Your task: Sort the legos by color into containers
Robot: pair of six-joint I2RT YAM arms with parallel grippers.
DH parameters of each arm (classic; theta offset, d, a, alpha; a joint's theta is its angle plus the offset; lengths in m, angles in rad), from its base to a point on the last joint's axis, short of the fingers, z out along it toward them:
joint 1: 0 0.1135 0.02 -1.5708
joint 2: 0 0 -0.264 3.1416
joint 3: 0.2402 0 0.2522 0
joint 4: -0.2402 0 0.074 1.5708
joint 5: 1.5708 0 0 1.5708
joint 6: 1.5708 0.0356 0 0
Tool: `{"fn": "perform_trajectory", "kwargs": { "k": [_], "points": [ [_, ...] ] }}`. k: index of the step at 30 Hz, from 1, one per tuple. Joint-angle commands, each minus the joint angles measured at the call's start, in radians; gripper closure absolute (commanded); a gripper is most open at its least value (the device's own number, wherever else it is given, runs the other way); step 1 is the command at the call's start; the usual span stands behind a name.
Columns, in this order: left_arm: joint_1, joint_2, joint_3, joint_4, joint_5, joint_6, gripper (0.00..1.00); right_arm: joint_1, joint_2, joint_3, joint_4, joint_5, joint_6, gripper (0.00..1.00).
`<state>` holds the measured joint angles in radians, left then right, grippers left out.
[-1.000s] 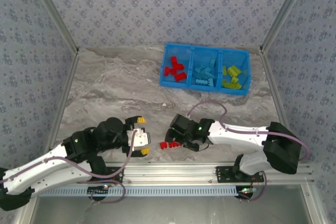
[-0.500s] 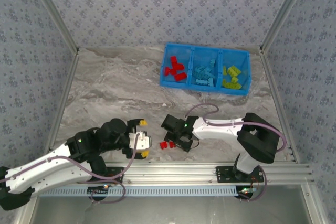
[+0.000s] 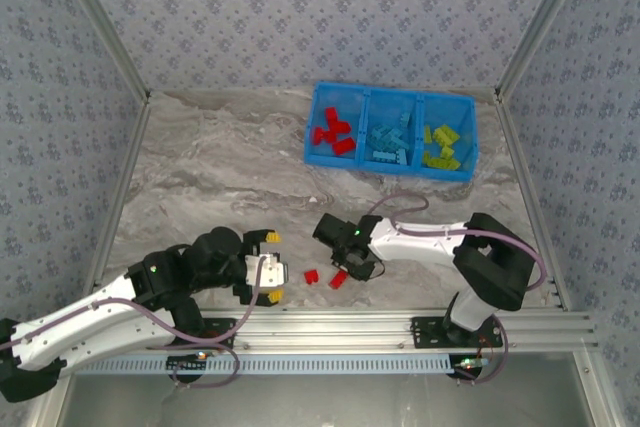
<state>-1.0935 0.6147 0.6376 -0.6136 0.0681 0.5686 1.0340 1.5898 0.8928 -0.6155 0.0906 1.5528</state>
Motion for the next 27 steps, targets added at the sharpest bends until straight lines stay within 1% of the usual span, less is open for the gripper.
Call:
{"fn": "perform_trajectory", "kwargs": {
  "k": [1,3,8,11,13,15,17,19,20,21,22,24,27],
  "points": [
    [0.018,-0.022,-0.009,0.039,0.100,0.019,0.01,-0.028,-0.058,0.005,-0.082,0.076,-0.013,0.78],
    [0.030,-0.033,-0.016,0.053,0.120,0.015,0.01,-0.039,-0.075,0.001,-0.095,0.089,-0.025,0.80],
    [0.045,-0.039,-0.019,0.061,0.121,0.015,0.01,-0.067,-0.111,-0.003,-0.122,0.117,-0.076,0.84],
    [0.049,-0.044,-0.019,0.067,0.152,0.015,0.01,-0.091,-0.160,0.023,-0.194,0.195,-0.154,0.87],
    [0.059,-0.055,-0.024,0.083,0.188,0.014,0.01,-0.103,-0.214,0.043,-0.218,0.278,-0.231,0.89],
    [0.081,-0.072,-0.035,0.112,0.227,0.009,0.01,-0.127,-0.275,0.061,-0.190,0.339,-0.355,0.90],
    [0.103,-0.081,-0.046,0.142,0.240,0.000,0.01,-0.157,-0.319,0.079,-0.126,0.368,-0.486,0.90],
    [0.127,-0.080,-0.050,0.176,0.222,-0.026,0.01,-0.193,-0.330,0.108,-0.023,0.361,-0.639,0.90],
    [0.138,-0.078,-0.052,0.194,0.208,-0.046,0.01,-0.212,-0.321,0.130,0.009,0.348,-0.729,0.89],
    [0.154,-0.075,-0.052,0.215,0.190,-0.074,0.01,-0.232,-0.294,0.167,0.066,0.344,-0.812,0.89],
    [0.169,-0.072,-0.051,0.237,0.174,-0.105,0.01,-0.258,-0.254,0.216,0.086,0.342,-0.889,0.89],
    [0.200,-0.064,-0.047,0.260,0.157,-0.158,0.01,-0.303,-0.157,0.342,0.100,0.352,-1.003,0.89],
    [0.227,-0.036,-0.044,0.248,0.152,-0.181,0.01,-0.366,0.032,0.530,0.116,0.360,-1.118,0.87]
  ]
}}
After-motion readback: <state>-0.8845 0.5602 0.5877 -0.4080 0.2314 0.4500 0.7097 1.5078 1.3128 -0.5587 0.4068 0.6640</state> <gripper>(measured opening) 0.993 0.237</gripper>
